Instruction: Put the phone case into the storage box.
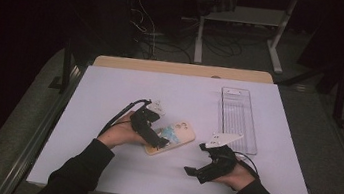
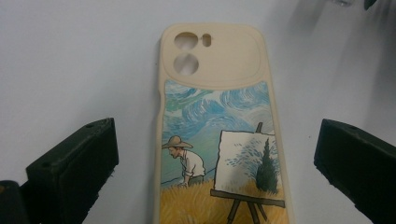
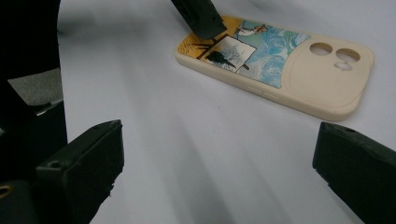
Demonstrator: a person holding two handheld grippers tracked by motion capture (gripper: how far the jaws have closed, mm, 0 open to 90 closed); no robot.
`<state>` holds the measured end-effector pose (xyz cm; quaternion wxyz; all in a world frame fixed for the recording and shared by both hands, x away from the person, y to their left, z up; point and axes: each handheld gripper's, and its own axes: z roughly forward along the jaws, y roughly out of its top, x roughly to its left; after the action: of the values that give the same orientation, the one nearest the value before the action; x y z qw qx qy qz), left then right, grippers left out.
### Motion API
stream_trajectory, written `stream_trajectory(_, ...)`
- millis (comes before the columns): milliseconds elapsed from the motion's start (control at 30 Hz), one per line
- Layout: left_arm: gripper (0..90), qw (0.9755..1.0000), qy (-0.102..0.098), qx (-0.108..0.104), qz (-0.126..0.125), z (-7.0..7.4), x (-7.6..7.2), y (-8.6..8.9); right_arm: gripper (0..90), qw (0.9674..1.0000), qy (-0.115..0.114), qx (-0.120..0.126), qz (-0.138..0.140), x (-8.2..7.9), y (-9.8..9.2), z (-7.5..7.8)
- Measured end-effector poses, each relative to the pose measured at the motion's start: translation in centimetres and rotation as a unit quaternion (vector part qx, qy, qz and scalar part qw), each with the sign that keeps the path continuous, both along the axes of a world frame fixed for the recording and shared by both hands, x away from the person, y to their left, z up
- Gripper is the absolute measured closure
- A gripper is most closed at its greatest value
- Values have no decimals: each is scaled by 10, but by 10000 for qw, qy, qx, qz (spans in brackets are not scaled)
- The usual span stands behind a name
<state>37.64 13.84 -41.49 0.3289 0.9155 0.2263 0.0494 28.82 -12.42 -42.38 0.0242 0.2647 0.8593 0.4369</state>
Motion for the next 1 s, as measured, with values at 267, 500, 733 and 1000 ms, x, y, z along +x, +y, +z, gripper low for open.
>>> stream_trajectory(267,0,9999,-2,158,-42,-7,-1,-2,12,10000,17,5,6,0,0,0)
stream_trajectory(500,0,9997,37,233,-31,-13,-3,-4,12,10000,-3,12,34,-1,1,0)
stream_trajectory(733,0,9994,21,350,-29,-16,-4,-3,12,10000,48,-17,53,-2,3,-1)
stream_trajectory(1000,0,9986,-43,523,-59,-20,-6,-5,13,9999,60,-68,101,-3,6,-2)
